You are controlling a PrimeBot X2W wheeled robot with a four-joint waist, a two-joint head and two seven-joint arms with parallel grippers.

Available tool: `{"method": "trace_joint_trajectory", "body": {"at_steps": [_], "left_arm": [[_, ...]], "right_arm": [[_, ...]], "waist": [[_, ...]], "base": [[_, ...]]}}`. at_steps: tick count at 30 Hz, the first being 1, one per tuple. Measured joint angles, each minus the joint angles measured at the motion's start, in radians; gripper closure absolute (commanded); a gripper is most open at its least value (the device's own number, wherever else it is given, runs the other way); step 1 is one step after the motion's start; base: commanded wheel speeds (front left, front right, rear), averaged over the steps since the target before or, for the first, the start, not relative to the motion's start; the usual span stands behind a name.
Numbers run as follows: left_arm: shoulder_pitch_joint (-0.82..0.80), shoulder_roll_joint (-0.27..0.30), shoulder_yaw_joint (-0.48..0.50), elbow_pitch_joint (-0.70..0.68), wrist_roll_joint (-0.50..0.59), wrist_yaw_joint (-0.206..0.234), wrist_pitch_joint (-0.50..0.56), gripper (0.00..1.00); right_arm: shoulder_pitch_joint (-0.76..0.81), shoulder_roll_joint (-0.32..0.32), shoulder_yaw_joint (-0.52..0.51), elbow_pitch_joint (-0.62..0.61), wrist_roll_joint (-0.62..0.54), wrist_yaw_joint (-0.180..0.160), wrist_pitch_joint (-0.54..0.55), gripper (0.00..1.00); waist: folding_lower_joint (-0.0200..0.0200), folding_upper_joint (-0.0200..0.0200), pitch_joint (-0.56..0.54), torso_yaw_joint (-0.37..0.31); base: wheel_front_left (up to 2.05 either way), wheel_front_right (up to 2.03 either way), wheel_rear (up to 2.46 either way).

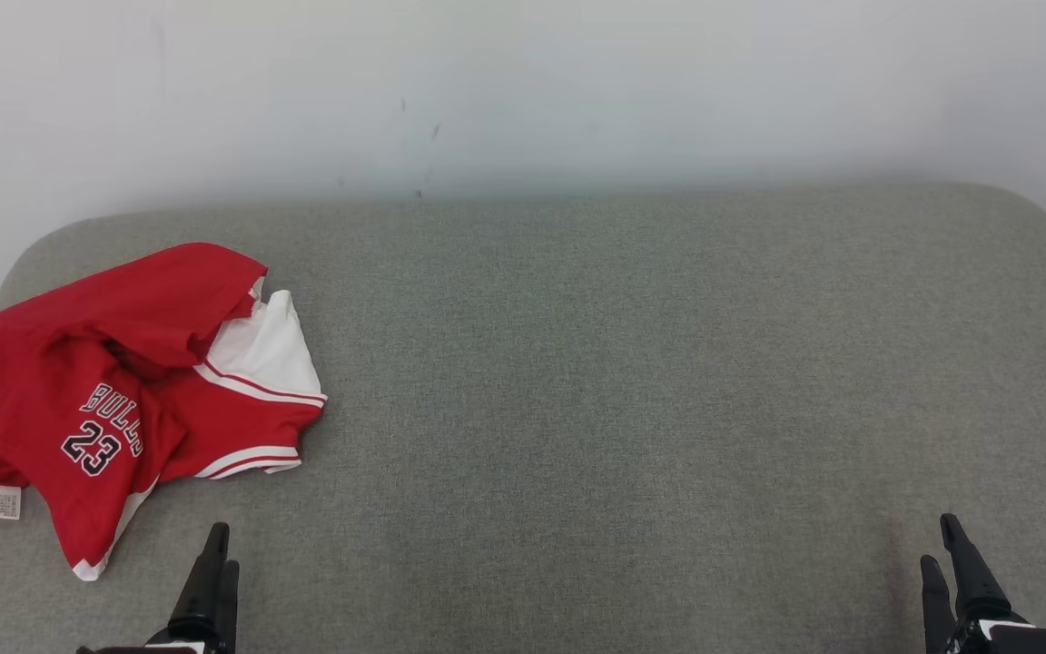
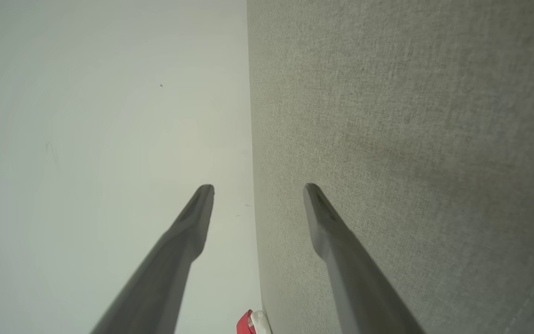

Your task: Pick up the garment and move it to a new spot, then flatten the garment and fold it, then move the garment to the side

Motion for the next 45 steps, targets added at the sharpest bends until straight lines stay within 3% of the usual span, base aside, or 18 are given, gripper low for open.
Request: {"method": "trace_joint_trajectory", "body": {"at_steps": [13, 21, 32, 45], "left_arm": [[-0.001, 0.001, -0.011, -0.039, 0.013, 0.0, -0.046, 0.0], [-0.001, 0.012, -0.037, -0.082, 0.081, 0.0, -0.077, 0.0], [-0.002, 0.053, -0.084, -0.111, 0.275, 0.018, -0.121, 0.0], [-0.002, 0.097, -0.15, -0.15, 0.526, 0.064, -0.17, 0.0]], "right_arm": [[-0.002, -0.001, 0.022, -0.058, -0.014, 0.0, -0.033, 0.0], [-0.003, -0.015, 0.05, -0.11, -0.06, 0.0, -0.056, 0.0], [-0.009, -0.061, 0.123, -0.172, -0.189, 0.0, -0.097, 0.0], [-0.026, -0.14, 0.215, -0.198, -0.468, -0.001, -0.161, 0.0]], "waist": [[0.0, 0.0, 0.0, 0.0], [0.0, 0.0, 0.0, 0.0], [0.0, 0.0, 0.001, 0.0], [0.0, 0.0, 0.0, 0.005]], "base": [[0.0, 0.0, 0.0], [0.0, 0.0, 0.0], [0.0, 0.0, 0.0], [0.0, 0.0, 0.0]]}}
